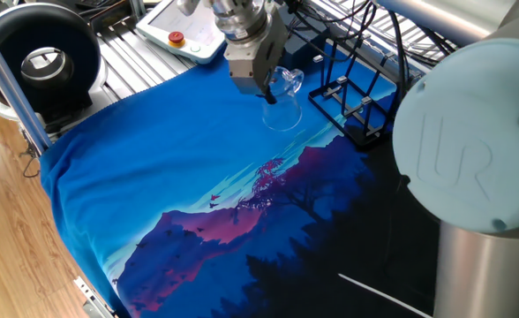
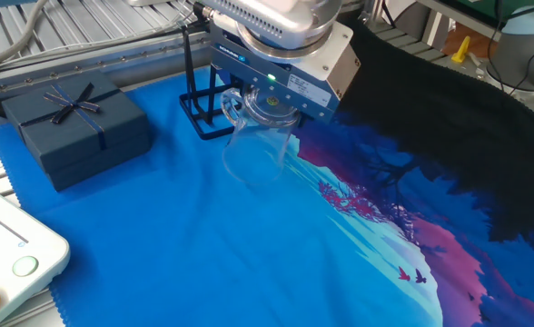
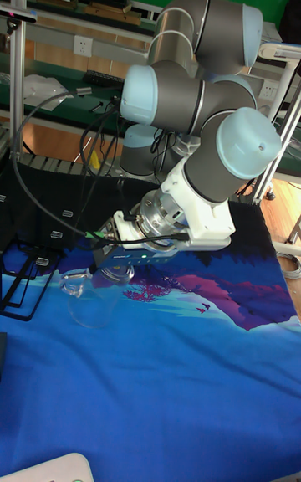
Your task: Take the cup off the cup rack
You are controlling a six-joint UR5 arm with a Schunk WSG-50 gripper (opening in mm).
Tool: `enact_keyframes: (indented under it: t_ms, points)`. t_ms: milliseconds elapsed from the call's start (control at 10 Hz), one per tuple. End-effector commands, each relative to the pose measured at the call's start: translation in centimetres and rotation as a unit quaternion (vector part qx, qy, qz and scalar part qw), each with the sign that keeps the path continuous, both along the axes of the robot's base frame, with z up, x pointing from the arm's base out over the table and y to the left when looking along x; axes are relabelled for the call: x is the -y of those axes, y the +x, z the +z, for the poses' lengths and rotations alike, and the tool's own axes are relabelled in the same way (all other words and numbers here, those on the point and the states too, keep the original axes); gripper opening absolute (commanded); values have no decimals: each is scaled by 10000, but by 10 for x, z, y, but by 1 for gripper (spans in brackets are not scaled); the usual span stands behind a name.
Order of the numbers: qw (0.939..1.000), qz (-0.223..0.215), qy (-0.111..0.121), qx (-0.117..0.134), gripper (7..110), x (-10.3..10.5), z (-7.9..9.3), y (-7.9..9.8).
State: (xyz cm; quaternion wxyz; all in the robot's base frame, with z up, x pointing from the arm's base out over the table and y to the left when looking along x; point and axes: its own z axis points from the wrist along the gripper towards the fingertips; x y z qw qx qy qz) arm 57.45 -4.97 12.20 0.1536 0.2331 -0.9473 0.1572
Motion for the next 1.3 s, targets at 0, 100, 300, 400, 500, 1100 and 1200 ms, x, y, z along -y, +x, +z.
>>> enact_keyframes:
  t_ms: [0,100,300,400,500,1100,1200]
  points:
    - [9998,124,122,-67,7,0,-1,3]
    - [9997,152,167,-77,7,1,-2,5]
    - [9996,63,262,-57,7,-3,-2,7]
    - [9988,-73,485,-39,7,-14,-4,7]
    - [9982,-108,584,-27,7,-19,-4,10]
    - [9966,-88,823,4,7,-30,-5,14]
    - [9968,-83,791,43,7,-28,-5,16]
